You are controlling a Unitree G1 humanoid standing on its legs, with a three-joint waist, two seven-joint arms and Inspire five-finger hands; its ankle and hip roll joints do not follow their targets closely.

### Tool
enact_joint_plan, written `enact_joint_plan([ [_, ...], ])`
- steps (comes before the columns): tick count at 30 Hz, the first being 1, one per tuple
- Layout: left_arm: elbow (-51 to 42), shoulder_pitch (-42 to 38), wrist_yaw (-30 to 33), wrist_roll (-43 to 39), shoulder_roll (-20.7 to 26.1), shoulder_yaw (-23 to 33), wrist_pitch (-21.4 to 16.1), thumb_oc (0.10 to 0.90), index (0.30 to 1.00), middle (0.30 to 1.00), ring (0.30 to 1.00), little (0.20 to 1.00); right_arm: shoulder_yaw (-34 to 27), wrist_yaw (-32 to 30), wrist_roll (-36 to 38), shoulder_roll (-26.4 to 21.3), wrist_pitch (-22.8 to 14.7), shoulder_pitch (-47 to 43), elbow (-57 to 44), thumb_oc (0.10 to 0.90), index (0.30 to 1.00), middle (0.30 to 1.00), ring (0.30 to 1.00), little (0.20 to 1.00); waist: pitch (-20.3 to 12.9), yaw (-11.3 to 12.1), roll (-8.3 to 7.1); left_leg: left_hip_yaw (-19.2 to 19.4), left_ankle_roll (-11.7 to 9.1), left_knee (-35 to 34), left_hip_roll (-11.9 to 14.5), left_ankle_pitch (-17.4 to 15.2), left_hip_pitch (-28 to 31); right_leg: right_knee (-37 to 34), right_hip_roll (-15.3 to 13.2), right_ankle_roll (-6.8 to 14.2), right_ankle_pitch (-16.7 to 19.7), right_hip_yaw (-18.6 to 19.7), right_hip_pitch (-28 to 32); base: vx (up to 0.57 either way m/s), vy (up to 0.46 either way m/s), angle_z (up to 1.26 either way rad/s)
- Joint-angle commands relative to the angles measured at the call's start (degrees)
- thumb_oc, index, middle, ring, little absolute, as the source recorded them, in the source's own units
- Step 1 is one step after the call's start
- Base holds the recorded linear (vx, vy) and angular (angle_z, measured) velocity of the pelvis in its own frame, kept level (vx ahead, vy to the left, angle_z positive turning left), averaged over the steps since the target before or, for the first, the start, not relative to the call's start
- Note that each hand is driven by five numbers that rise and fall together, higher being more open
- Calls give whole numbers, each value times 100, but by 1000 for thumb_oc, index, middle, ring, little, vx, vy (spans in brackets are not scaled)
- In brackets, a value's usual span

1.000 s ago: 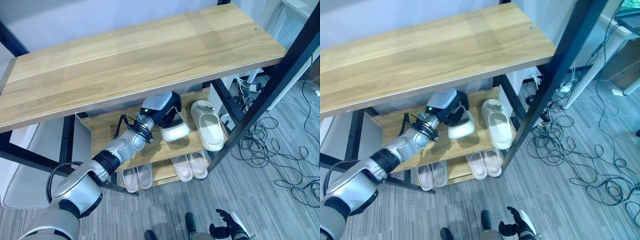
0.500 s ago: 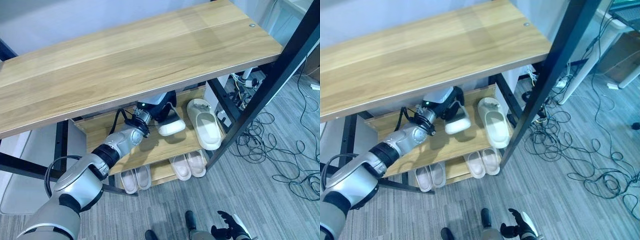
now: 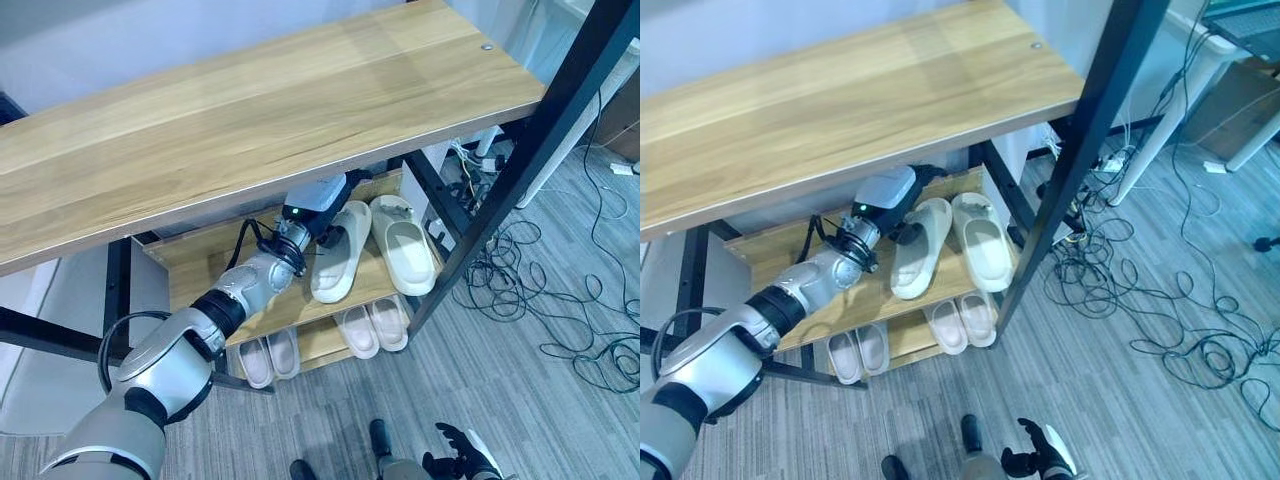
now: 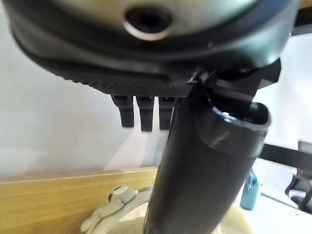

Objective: Arrange the slippers neatly on the shoe rack.

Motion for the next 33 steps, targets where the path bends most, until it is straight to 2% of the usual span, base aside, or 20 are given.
enact_joint_plan([
  [1,30,-517,613,-179,-299,929,-189,800,900,900,900,900,90,-61,56,-38,-142,396,-69,800,900,900,900,900,-306,88,30,-186,-380,7,143,21,-266,-16,-305,782,182,-526,-327,-27,-16,6],
  [12,-331,111,394,-266,-286,1085,-220,800,900,900,900,900,47,-123,36,54,-129,384,-41,800,900,900,900,900,-222,239,-78,-306,-374,7,159,45,-281,-28,-316,764,188,-672,-254,-22,-9,8],
  [17,-533,673,240,-1034,-234,1529,-393,800,900,900,900,900,24,-156,-29,140,-62,429,-13,800,900,900,900,900,-214,331,-109,-354,-378,7,167,36,-206,-31,-323,754,158,-743,-141,-10,-9,9],
  [19,-539,674,236,-1037,-226,1533,-391,800,900,900,900,900,28,-156,-29,140,-62,426,-14,800,900,900,900,900,-226,327,-113,-354,-376,7,165,57,-231,-34,-326,746,177,-743,-165,-1,-4,5],
  [20,-718,995,103,-1609,-255,1786,-482,800,900,900,900,900,-15,-155,-53,144,-26,446,-79,800,900,900,900,900,-217,358,-118,-367,-377,7,167,38,-178,-45,-329,749,152,-771,-95,-1,-6,7],
  [24,-1054,1708,-258,-3195,-402,2236,-770,800,900,900,900,900,-80,-130,-125,135,71,452,-233,800,900,900,900,900,-244,394,-140,-392,-368,7,159,49,-137,-69,-328,729,168,-813,-40,-4,3,9],
  [26,-1147,1971,-526,-3739,-455,2340,-839,800,900,900,900,900,-119,-114,-139,124,95,472,-295,800,900,900,900,900,-261,404,-151,-401,-367,7,154,40,-111,-80,-329,728,168,-837,1,5,1,11],
  [33,-1238,2350,-914,-4004,-545,2257,-744,800,900,900,900,900,-91,-41,-245,169,165,508,-188,800,900,900,900,900,-316,465,-192,-471,-351,7,155,15,-81,-88,-323,707,158,-891,73,7,0,2],
])
